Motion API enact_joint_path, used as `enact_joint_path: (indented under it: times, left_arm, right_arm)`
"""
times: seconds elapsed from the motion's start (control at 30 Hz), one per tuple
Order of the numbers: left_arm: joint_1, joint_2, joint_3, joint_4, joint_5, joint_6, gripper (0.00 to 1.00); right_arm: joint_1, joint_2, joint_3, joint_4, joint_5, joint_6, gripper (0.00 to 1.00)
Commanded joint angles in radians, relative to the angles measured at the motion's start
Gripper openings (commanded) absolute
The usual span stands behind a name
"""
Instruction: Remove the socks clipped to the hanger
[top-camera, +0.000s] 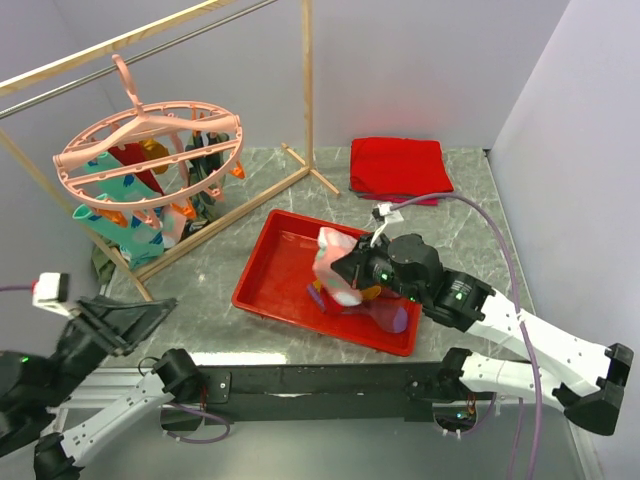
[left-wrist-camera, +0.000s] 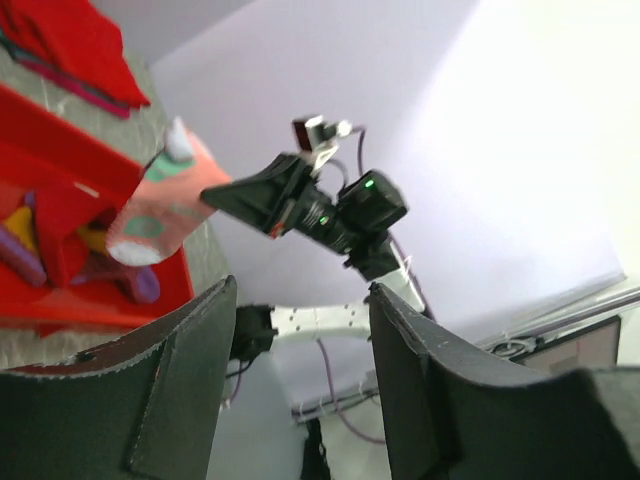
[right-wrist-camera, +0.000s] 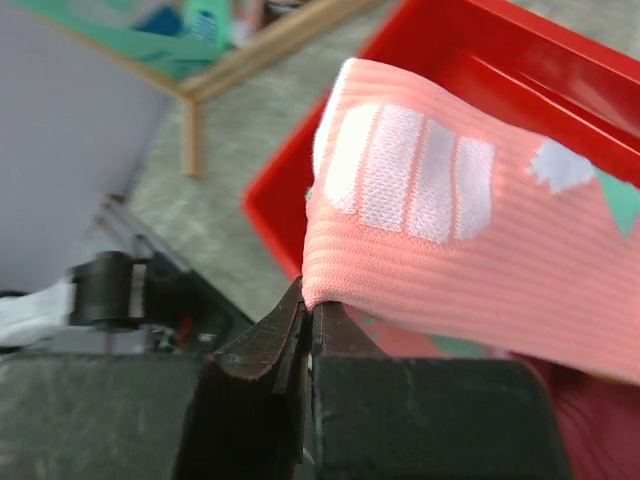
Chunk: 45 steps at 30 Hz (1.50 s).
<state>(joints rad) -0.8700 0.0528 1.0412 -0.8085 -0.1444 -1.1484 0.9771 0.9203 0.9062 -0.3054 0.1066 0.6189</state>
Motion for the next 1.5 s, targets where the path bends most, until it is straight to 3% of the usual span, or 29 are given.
enact_joint_path:
  times: [0.0,0.07,0.1,0.2,0.33,0.47,0.67,0.77,0.87,1.2,1.47]
  left_arm:
    - [-0.001,-0.021,0.068,-0.032,-0.089,0.067,0.60]
    - [-0.001,-0.013,0.109,-0.049,-0.115,0.098,0.59]
    - [-0.001,-0.008,0.123,-0.055,-0.124,0.108,0.59]
    - [-0.003,0.025,0.177,-0.086,-0.149,0.148,0.58]
    - [-0.001,0.080,0.235,-0.101,-0.168,0.223,0.57]
    - [-0.001,0.110,0.286,-0.123,-0.204,0.268,0.56]
    - [-0.003,0.110,0.318,-0.129,-0.256,0.306,0.57]
    - [-0.001,0.101,0.333,-0.133,-0.270,0.312,0.57]
    - [-0.001,0.097,0.352,-0.149,-0.284,0.312,0.57]
    - [-0.004,0.110,0.382,-0.189,-0.296,0.322,0.57]
    - [-0.006,0.098,0.316,-0.117,-0.268,0.317,0.58]
  right_arm:
    - [-0.070,-0.011,-0.036,-0.124,0.039,-0.047,0.08]
    - [-0.097,-0.002,-0.052,-0.126,0.045,-0.056,0.21]
    - [-0.098,0.006,-0.052,-0.129,0.051,-0.062,0.42]
    - [-0.098,0.089,-0.009,-0.135,0.030,-0.110,0.79]
    - [-0.084,0.227,0.152,-0.155,0.044,-0.127,1.00]
    - [-0.011,0.317,0.255,-0.054,0.139,-0.128,1.00]
    - [0.201,0.494,0.298,0.395,0.286,-0.260,1.00]
    - [0.261,0.619,0.277,0.762,0.275,-0.298,1.00]
    - [0.313,0.782,0.331,0.906,0.303,-0.344,1.00]
    - [0.290,1.233,0.785,0.993,0.164,-0.311,1.00]
    - [0.232,1.489,1.115,0.830,0.071,-0.206,0.99]
